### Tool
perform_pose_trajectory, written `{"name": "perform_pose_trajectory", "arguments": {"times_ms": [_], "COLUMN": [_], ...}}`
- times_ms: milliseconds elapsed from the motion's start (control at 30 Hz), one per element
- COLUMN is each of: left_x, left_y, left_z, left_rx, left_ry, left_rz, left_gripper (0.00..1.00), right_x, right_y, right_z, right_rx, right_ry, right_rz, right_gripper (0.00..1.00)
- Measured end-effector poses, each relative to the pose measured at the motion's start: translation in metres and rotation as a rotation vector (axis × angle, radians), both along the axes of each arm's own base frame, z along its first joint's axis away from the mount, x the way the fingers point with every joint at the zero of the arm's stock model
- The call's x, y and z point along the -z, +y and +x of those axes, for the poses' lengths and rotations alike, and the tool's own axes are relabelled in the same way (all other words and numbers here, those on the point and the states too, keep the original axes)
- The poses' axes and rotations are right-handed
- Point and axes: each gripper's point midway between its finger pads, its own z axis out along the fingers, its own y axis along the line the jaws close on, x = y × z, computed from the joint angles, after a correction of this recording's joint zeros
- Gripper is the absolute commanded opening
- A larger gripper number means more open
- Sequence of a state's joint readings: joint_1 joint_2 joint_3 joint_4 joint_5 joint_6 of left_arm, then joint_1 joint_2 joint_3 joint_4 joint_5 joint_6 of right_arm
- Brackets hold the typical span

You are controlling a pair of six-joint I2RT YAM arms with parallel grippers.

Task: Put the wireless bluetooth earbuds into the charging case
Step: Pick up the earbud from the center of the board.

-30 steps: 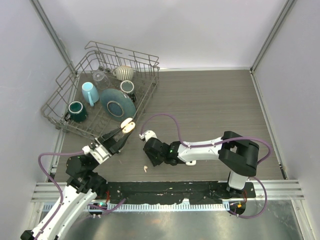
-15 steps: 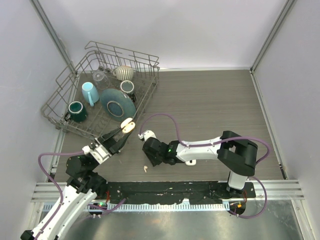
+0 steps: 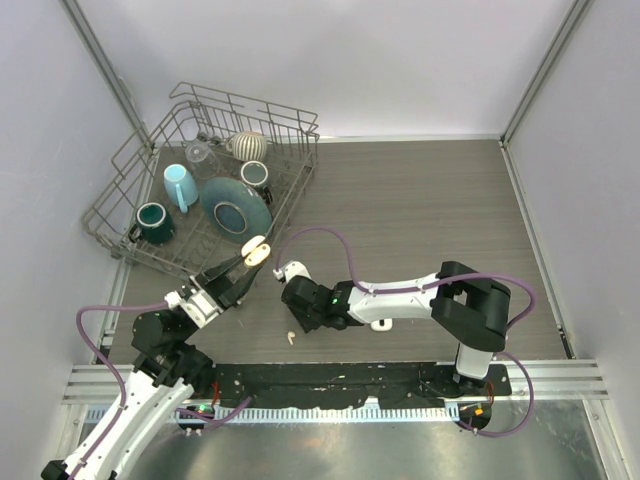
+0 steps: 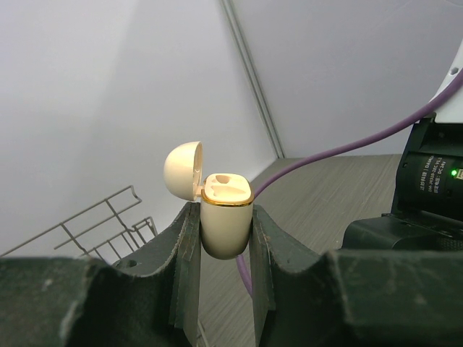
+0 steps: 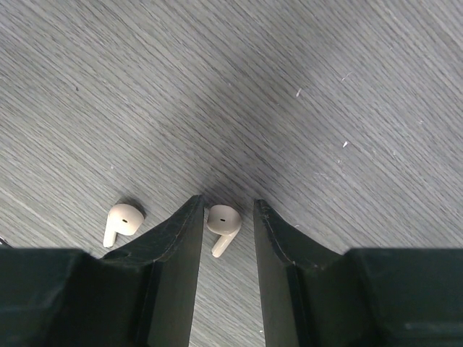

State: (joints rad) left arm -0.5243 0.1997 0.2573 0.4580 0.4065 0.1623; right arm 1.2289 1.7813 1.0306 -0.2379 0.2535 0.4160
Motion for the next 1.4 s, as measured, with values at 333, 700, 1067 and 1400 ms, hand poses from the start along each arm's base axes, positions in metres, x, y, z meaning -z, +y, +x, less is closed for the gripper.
{"name": "perform_pose_trajectory", "arguments": {"times_ms": [333,700,1067,1400], "left_x": [0.0004,-0.0009,-0.0011,-0.0012], "left_y": [0.0009,0.0016,0.0017,0.0018], "left_z": [0.0005,-0.0006,-0.0008,-0.0010], "left_rx": [-0.006,-0.006,-0.006,-0.006], "left_ry": [0.002,-0.003,-0.004,-0.005], "left_rz": [0.000,-0.003,-0.004,-0.004], "left_gripper": [0.00,0.00,0.00,0.00], "right_x": [-0.0001,0.0003,0.0005,-0.0006], "right_y": [-0.0011,-0.0040,-0.0054,-0.0072], "right_z": [0.0000,-0.0009,-0.0011,0.0012], "right_rx": [0.001,-0.001,-0.011,-0.004], "right_ry": [-0.005,-0.001,-0.006,-0.019], "right_rz": [-0.007,-0.024,-0.035,-0.042], "right_gripper": [0.36,0.40,0.34,0.01]}}
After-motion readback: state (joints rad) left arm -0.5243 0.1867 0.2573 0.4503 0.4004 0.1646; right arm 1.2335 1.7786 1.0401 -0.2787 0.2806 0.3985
